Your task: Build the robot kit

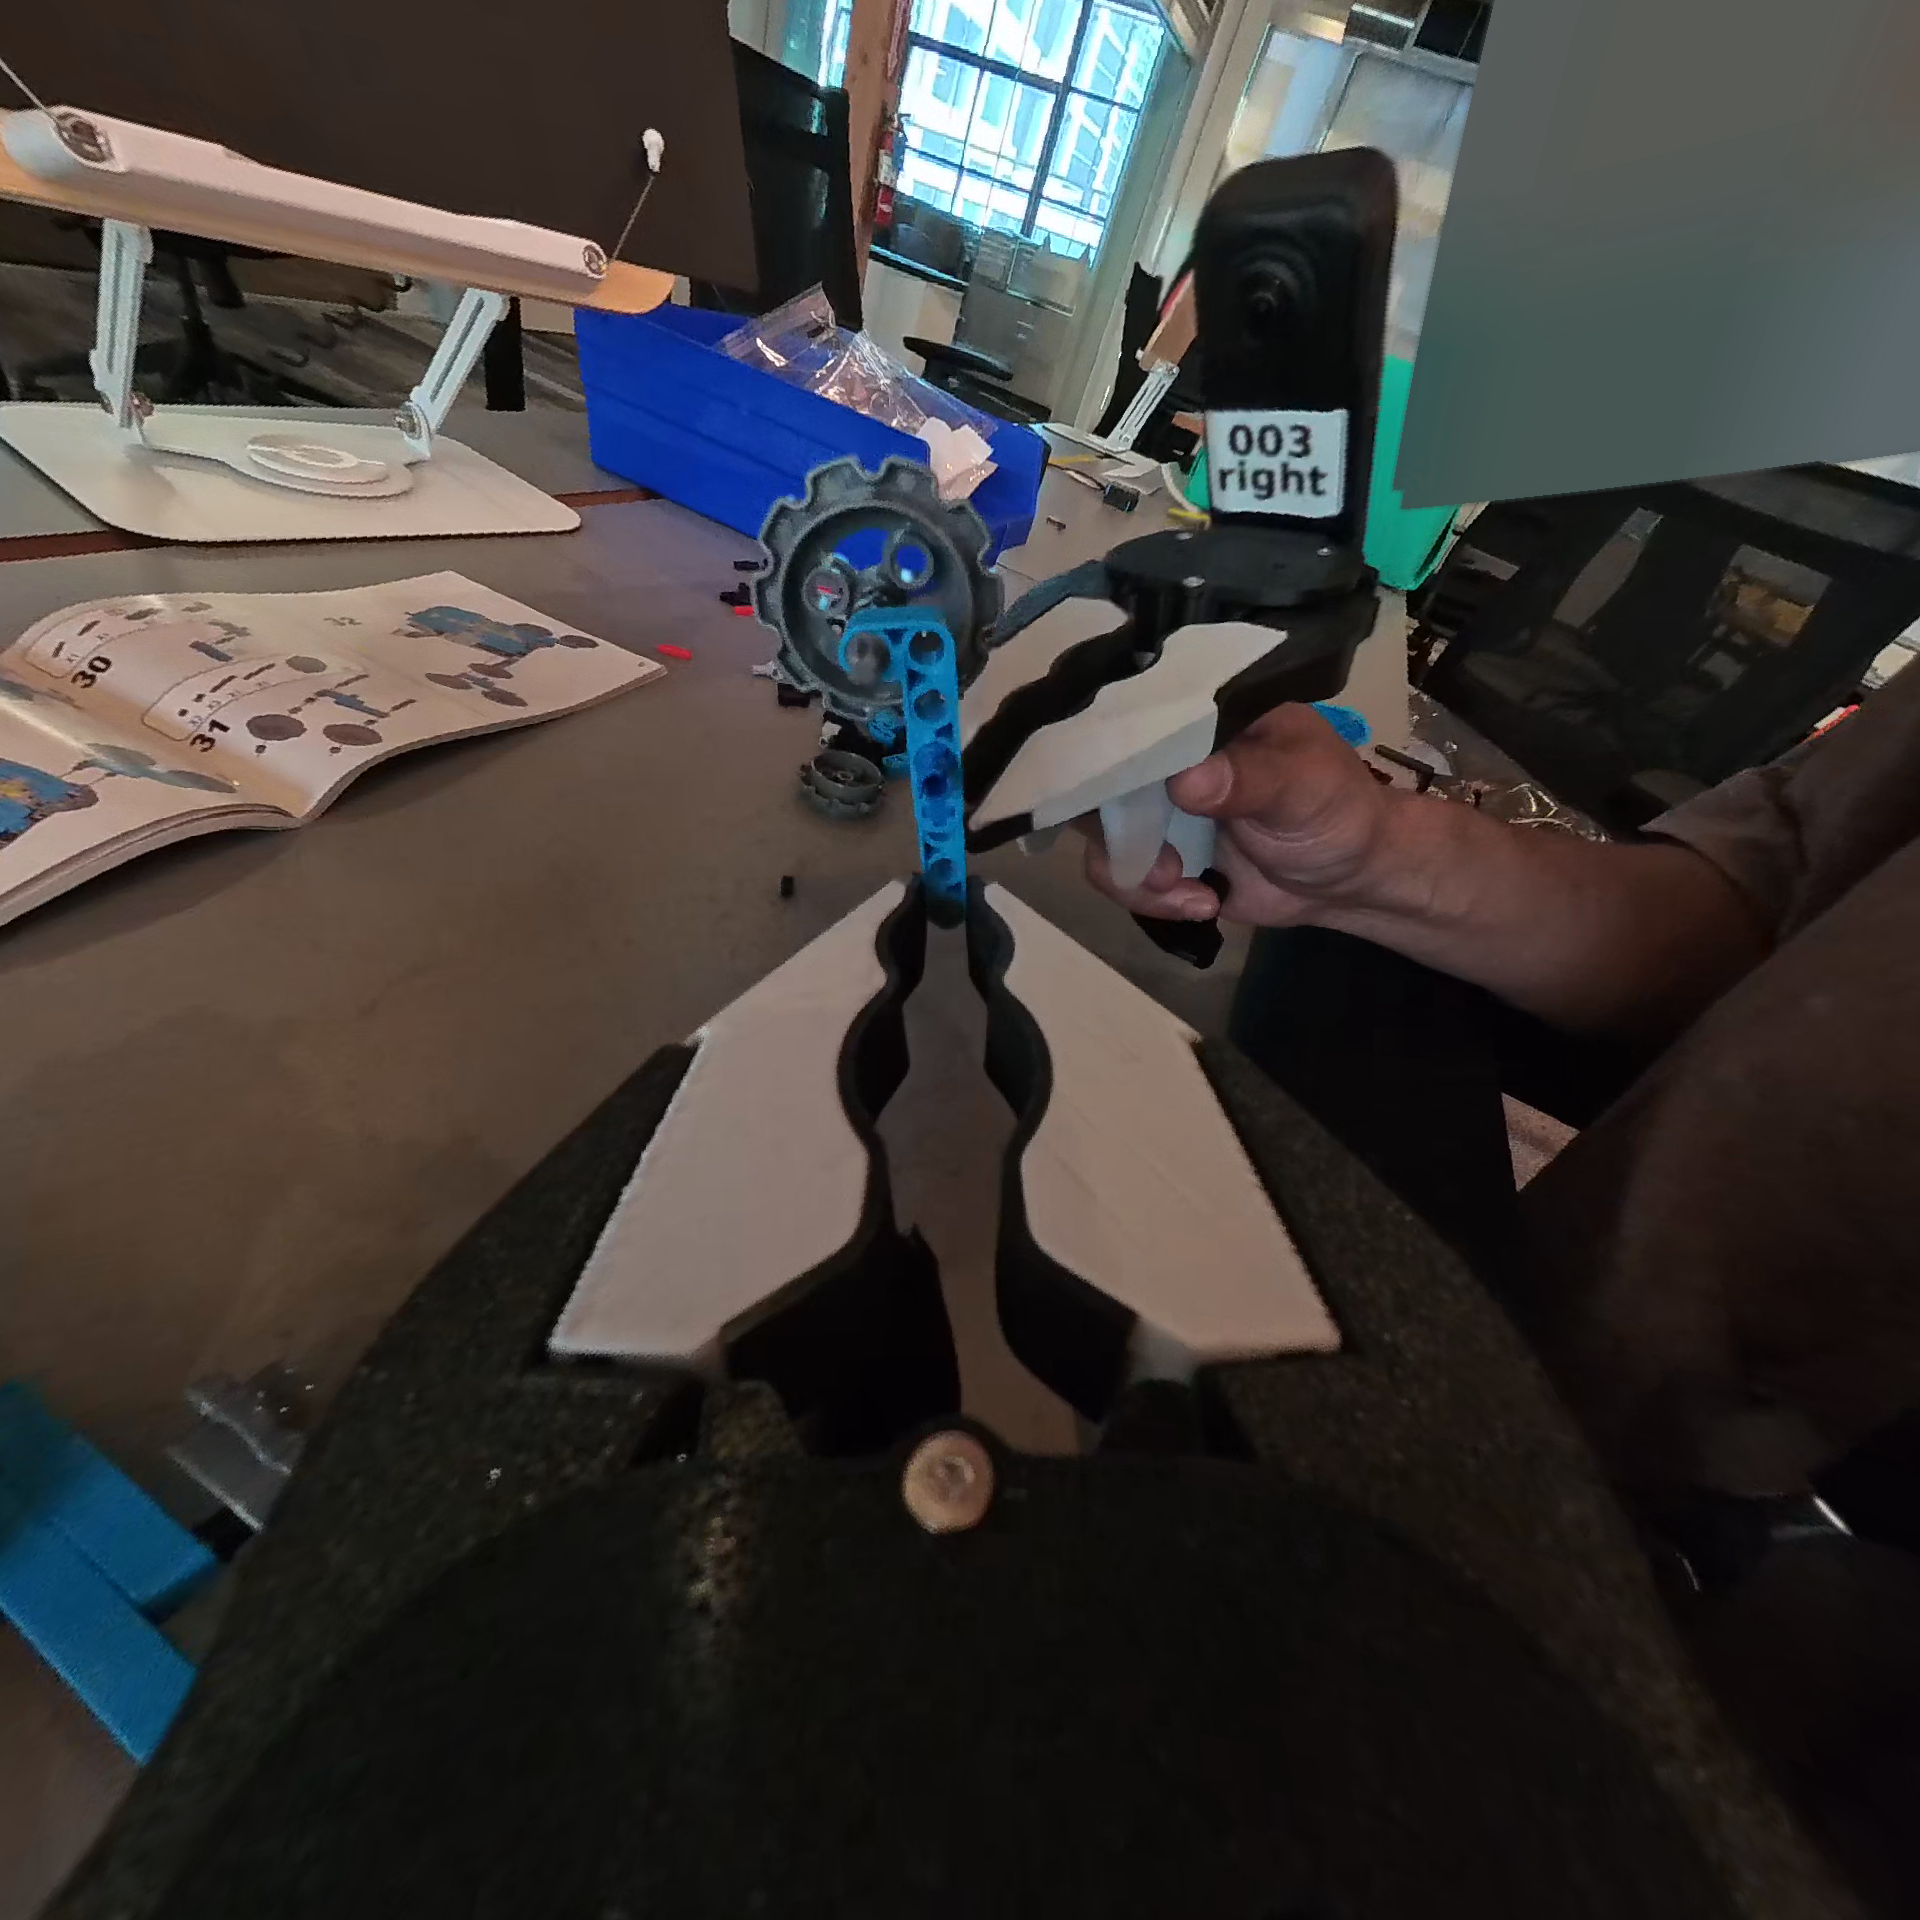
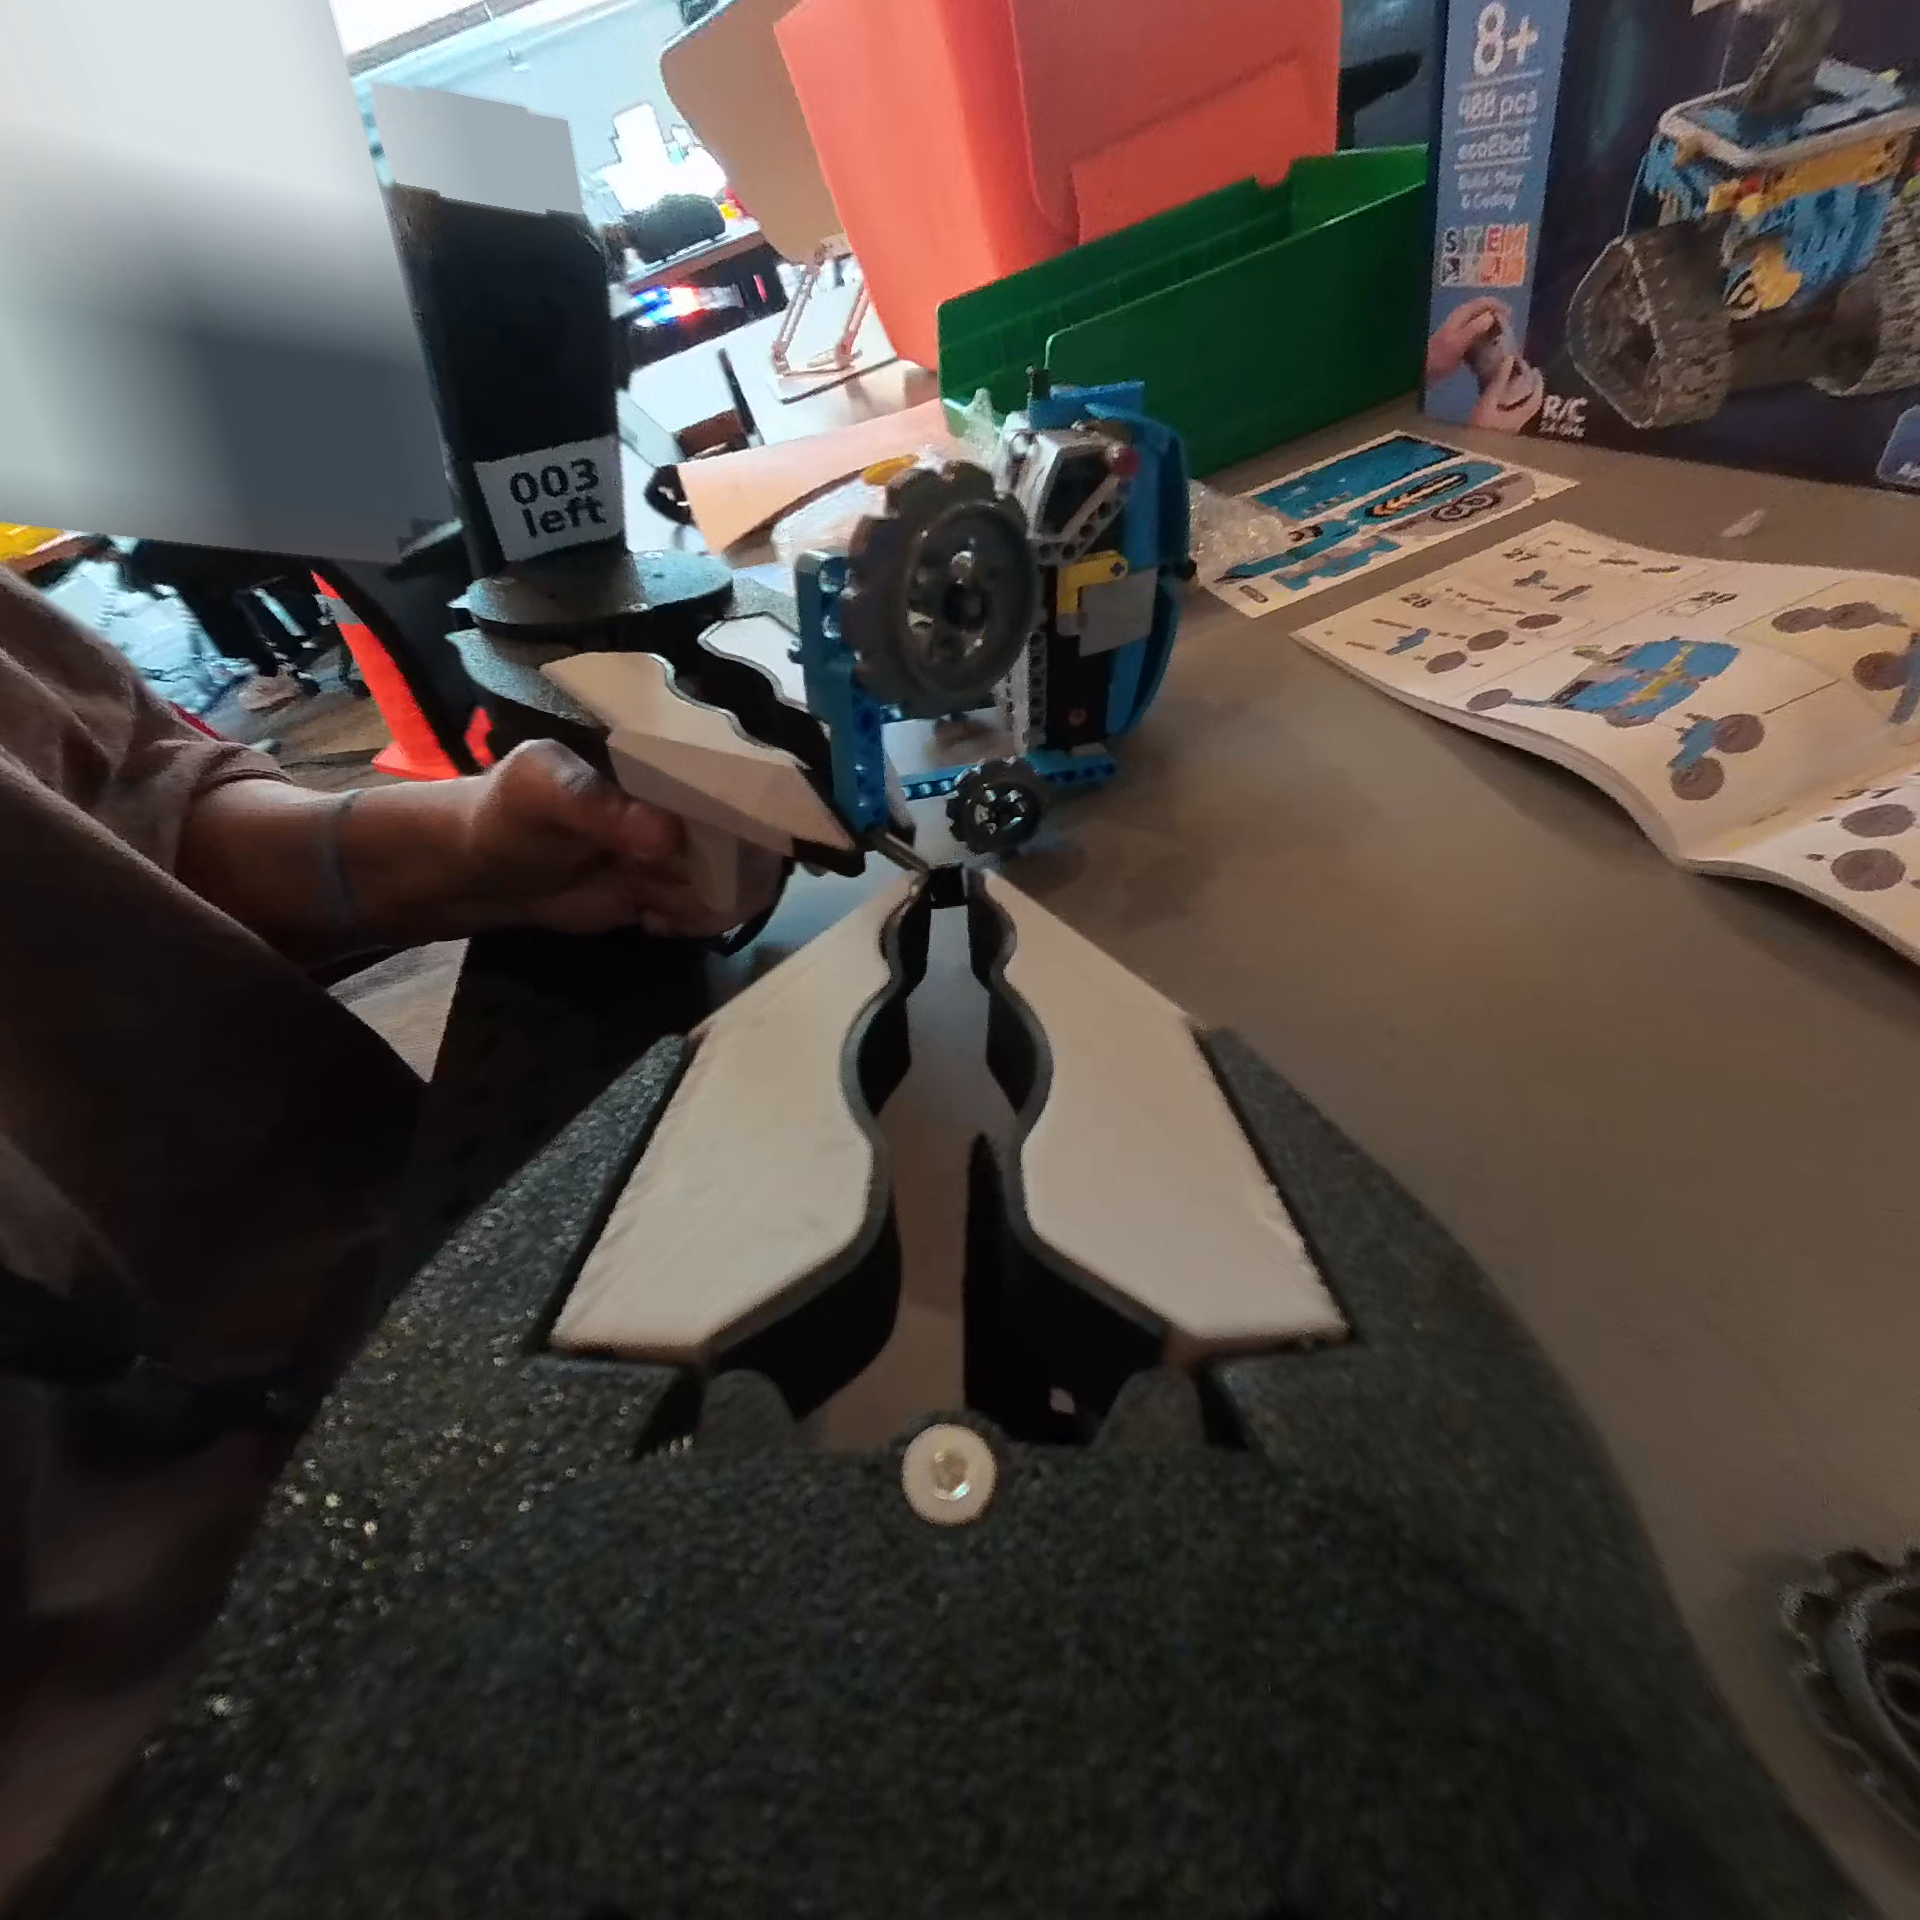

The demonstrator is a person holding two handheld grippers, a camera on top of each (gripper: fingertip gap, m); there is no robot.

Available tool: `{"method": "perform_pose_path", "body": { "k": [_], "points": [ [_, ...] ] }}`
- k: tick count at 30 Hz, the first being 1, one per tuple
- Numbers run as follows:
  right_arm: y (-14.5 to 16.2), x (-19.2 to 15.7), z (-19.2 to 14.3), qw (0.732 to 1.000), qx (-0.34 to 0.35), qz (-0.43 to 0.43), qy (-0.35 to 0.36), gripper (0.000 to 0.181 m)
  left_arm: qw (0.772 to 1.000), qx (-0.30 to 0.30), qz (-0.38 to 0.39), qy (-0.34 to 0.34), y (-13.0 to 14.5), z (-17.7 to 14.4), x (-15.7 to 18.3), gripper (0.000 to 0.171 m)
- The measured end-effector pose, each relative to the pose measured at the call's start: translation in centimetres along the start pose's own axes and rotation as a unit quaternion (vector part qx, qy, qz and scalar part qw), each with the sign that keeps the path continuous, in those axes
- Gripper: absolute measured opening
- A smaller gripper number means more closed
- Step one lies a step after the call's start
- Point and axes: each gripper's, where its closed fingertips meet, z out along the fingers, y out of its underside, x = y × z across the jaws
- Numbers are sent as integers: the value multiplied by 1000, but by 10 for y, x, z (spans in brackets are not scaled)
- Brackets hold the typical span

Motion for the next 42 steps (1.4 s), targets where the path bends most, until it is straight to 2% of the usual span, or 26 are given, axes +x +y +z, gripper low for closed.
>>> {"method": "perform_pose_path", "body": {
  "k": [14, 17, 21, 24, 27, 29, 31, 32, 34, 35, 38, 40, 42],
  "points": [
    [10, -8, 5, 997, -16, 44, -53, 7, 1000, -6, 7, 6, 2, 1, 3, 6],
    [11, -4, 3, 998, -20, 39, -46, 6, 1000, -3, 3, 5, 1, 0, 2, 6],
    [-14, -8, -6, 995, 51, 54, -69, 6, 1000, 10, -12, 12, -3, -2, 1, 6],
    [-19, -12, -1, 987, 69, 105, -98, 6, 999, 34, -21, 29, -11, -5, 5, 6],
    [-22, -14, 2, 981, 78, 131, -119, 6, 999, 32, -22, 25, -10, -5, 4, 6],
    [-18, -9, 2, 985, 64, 122, -104, 6, 1000, 22, -13, 14, -8, -5, 1, 6],
    [-14, 6, -6, 992, 49, 98, -63, 6, 999, -22, 13, -26, 4, -4, -9, 6],
    [-4, 17, -11, 997, 17, 71, -30, 6, 997, -65, 30, -42, 16, -4, -13, 6],
    [37, 38, -19, 993, -113, -10, 41, 7, 984, -165, 47, -54, 45, -4, -19, 7],
    [55, 45, -23, 983, -164, -49, 65, 7, 980, -179, 52, -69, 49, -5, -23, 7],
    [91, 47, -28, 963, -242, -90, 70, 7, 976, -207, 27, -65, 49, -6, -20, 7],
    [101, 48, -30, 958, -261, -89, 74, 7, 971, -223, 19, -83, 48, -9, -24, 7],
    [103, 48, -34, 960, -258, -86, 73, 8, 960, -270, 0, -78, 55, -14, -20, 7]
  ]
}}
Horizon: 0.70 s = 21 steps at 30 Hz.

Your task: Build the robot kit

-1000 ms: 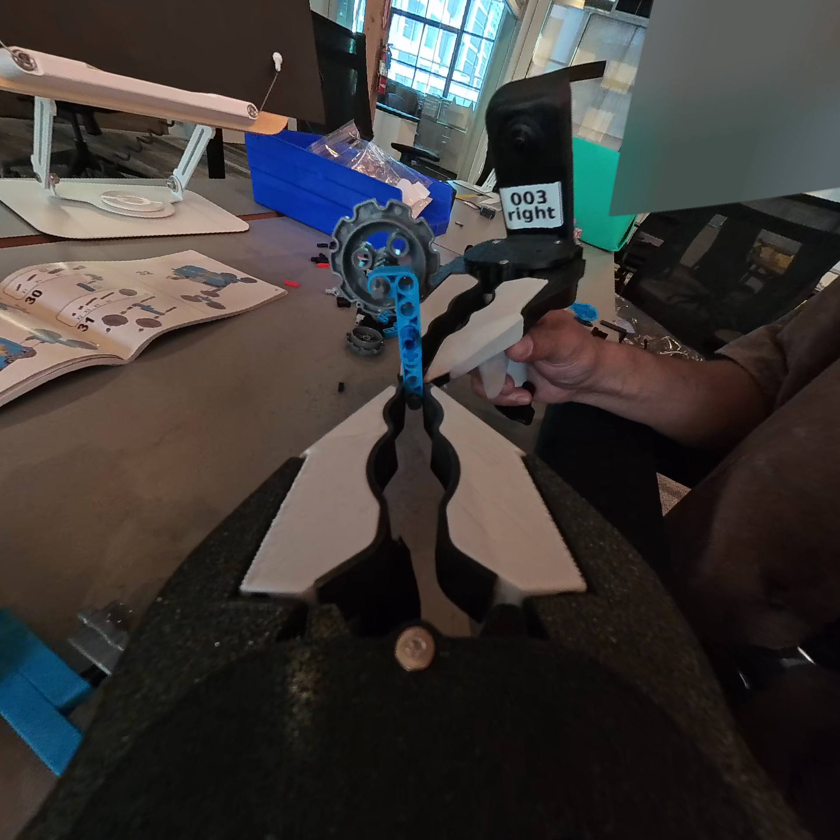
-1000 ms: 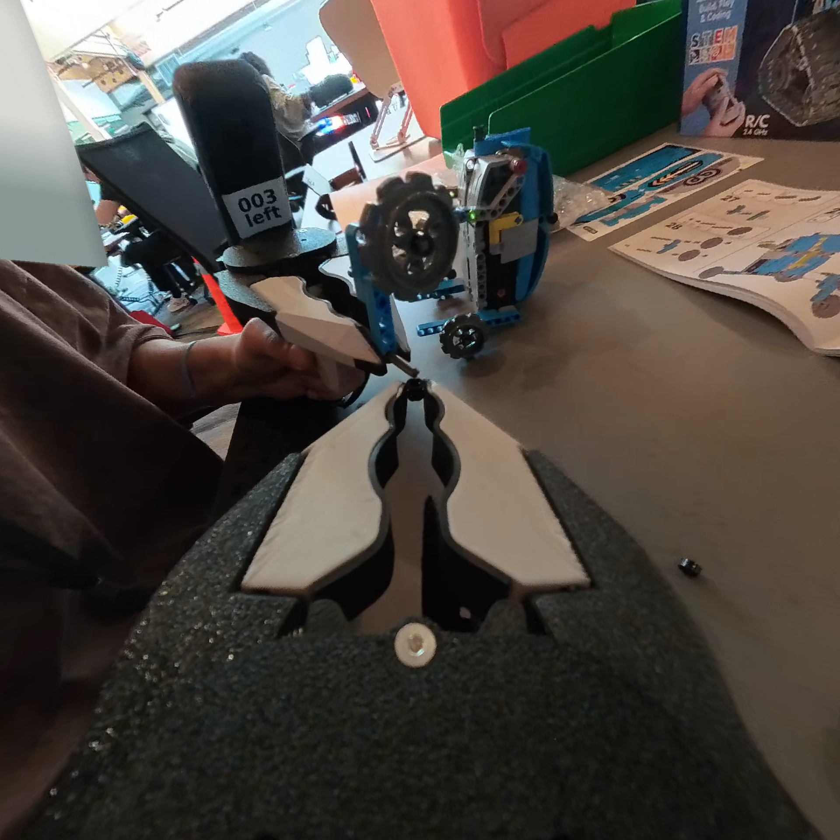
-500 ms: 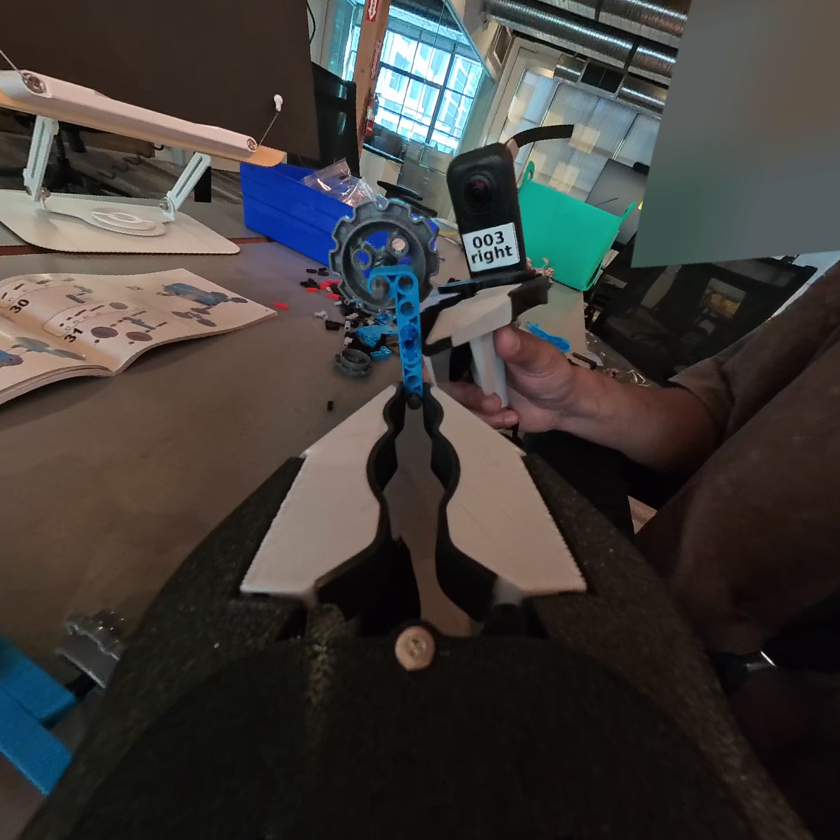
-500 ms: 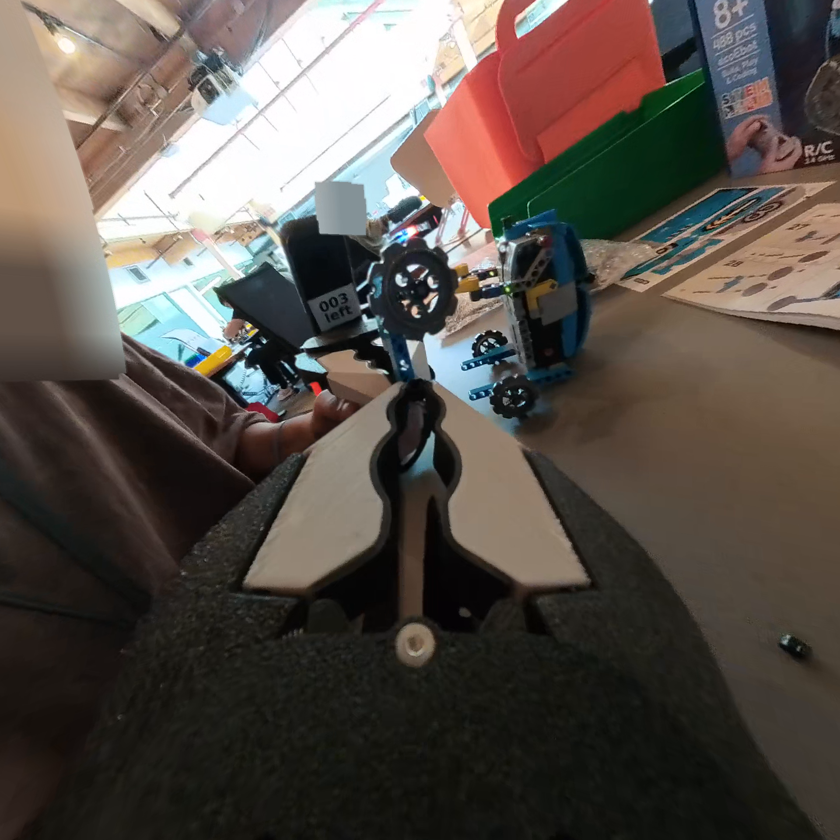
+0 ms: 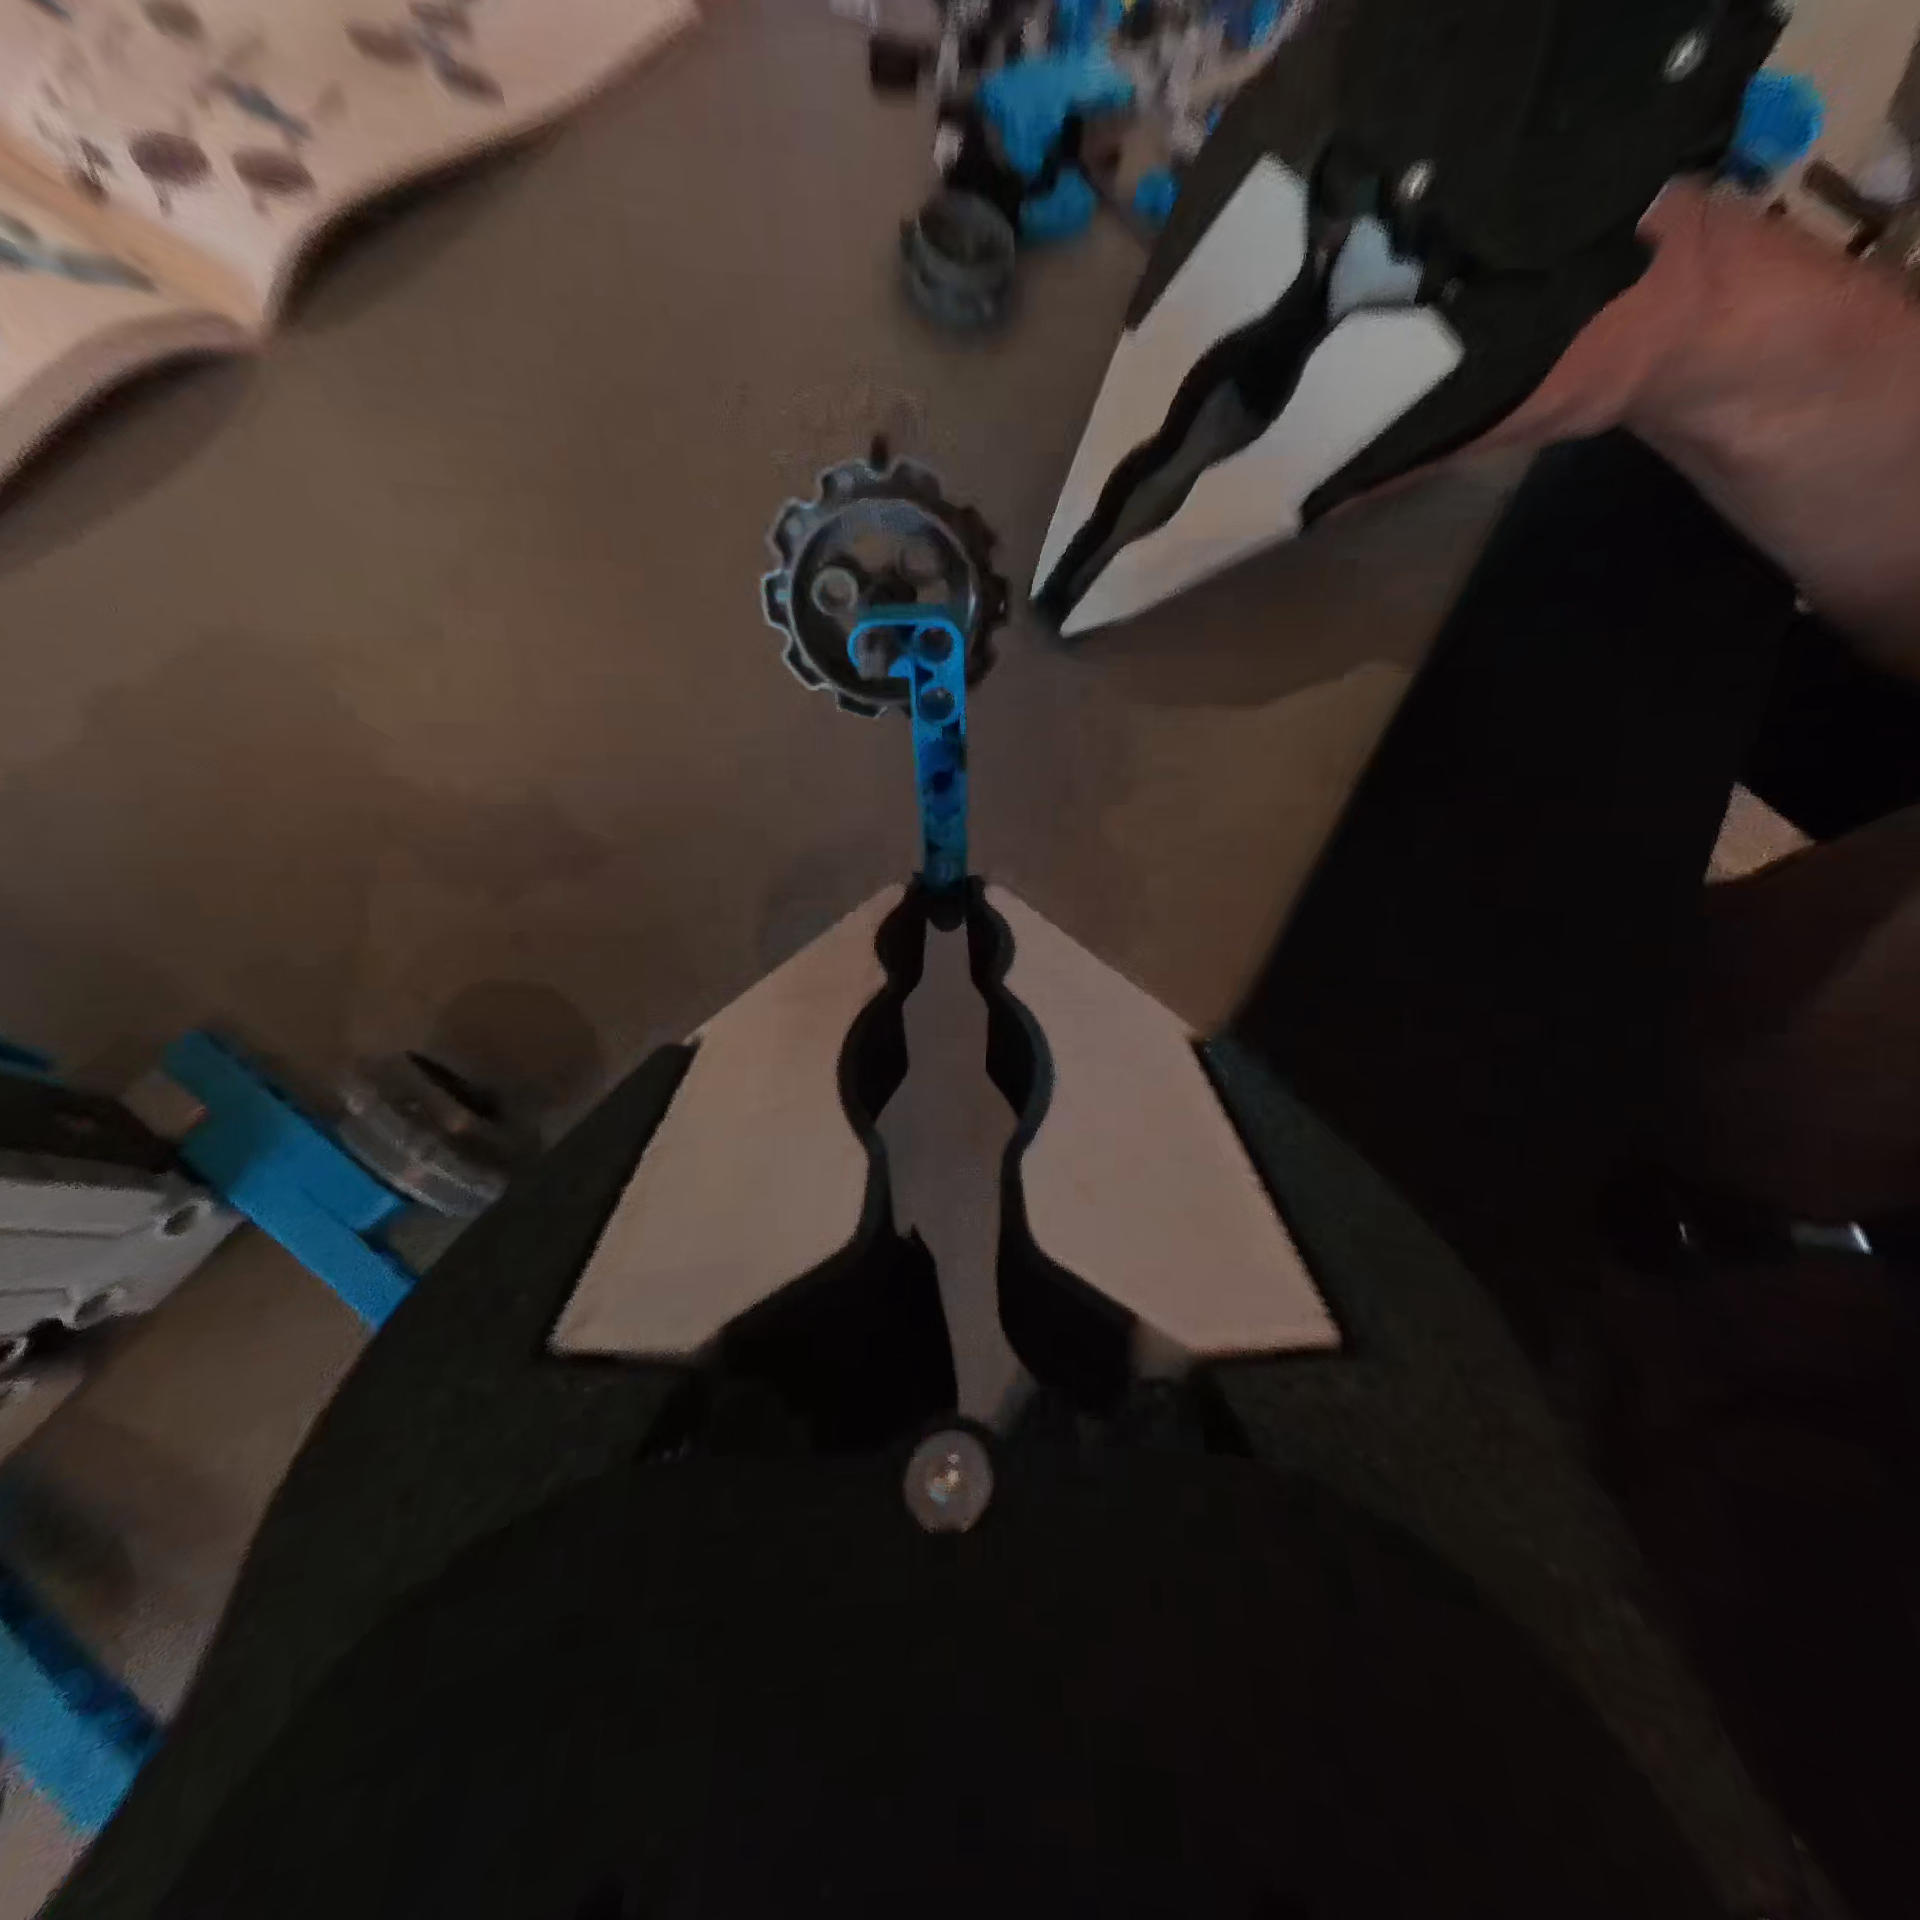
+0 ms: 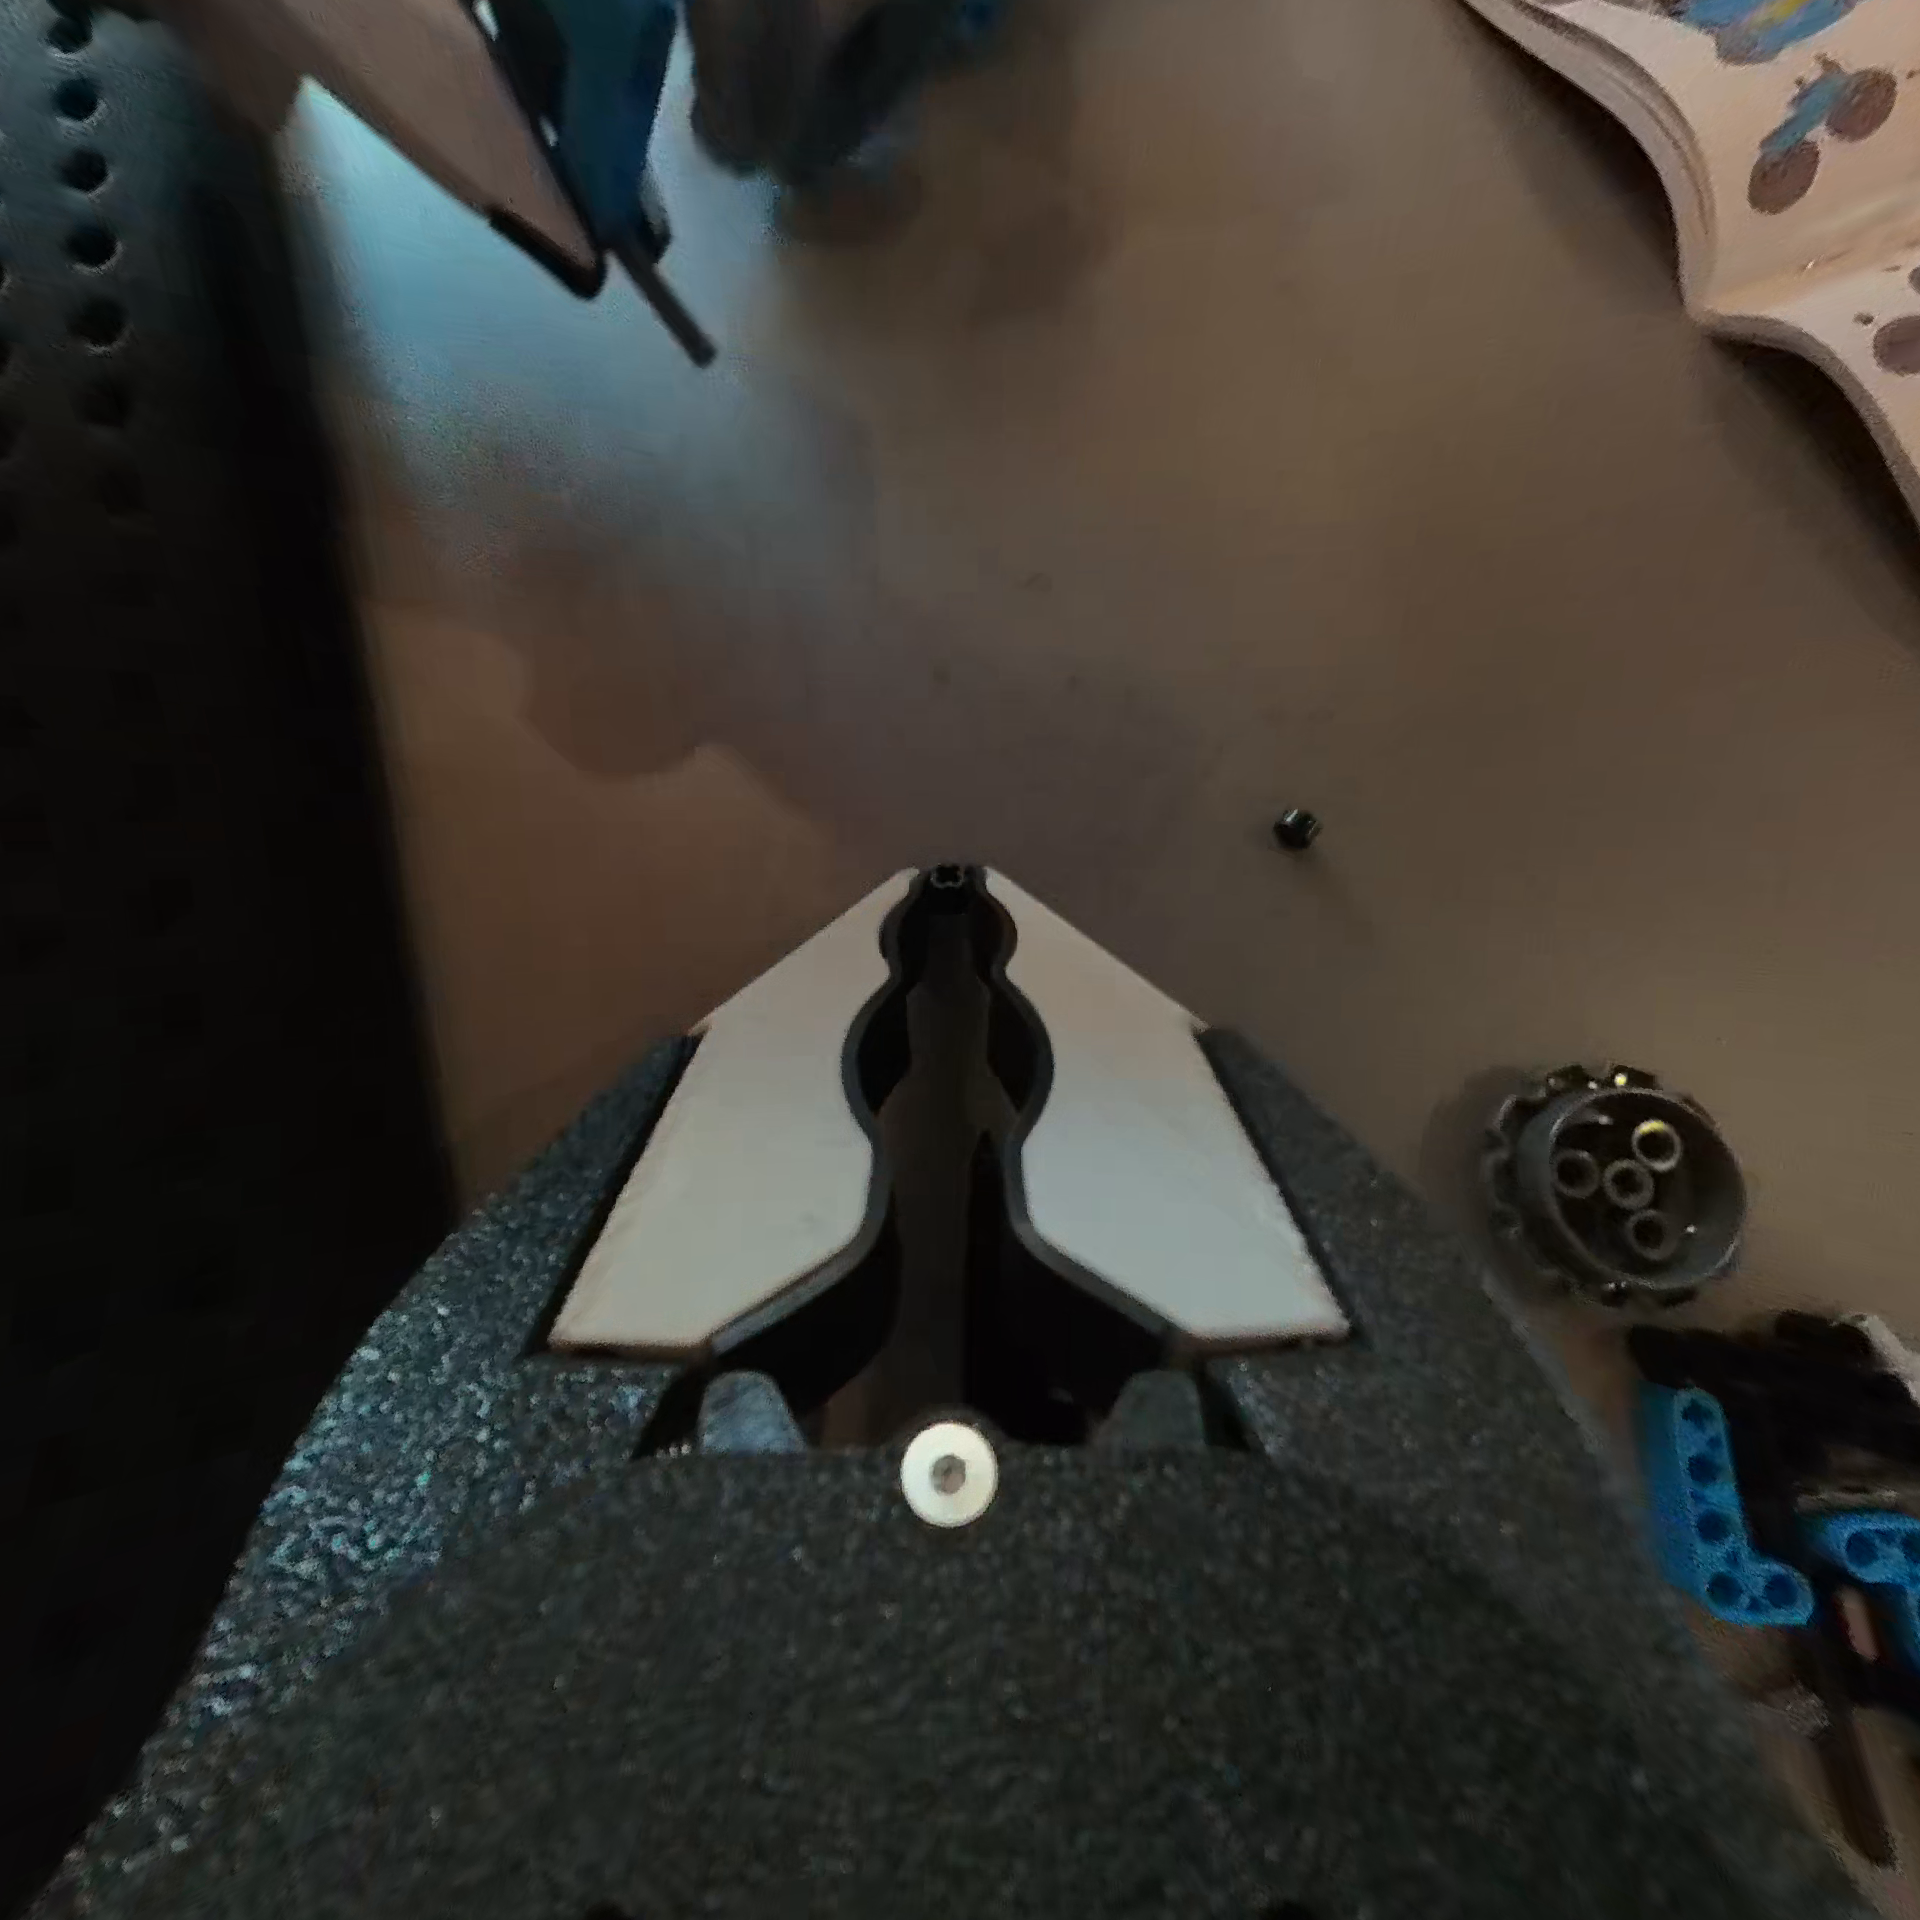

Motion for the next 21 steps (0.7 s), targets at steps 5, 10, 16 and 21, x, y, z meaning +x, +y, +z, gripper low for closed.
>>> {"method": "perform_pose_path", "body": {
  "k": [5, 10, 16, 21],
  "points": [
    [5, -1, -4, 1000, -1, 15, -15, 9, 997, -71, 4, -14, 6, -7, 3, 7],
    [6, -3, -6, 999, 1, 20, -25, 13, 996, -81, 18, -7, -4, -11, 11, 7],
    [-30, -19, -20, 996, 81, -7, -39, 39, 998, -28, -40, 37, -17, -9, 14, 6],
    [-83, -58, -19, 984, 166, -42, -43, 50, 990, 0, -107, 95, -27, -5, 29, 6]
  ]
}}
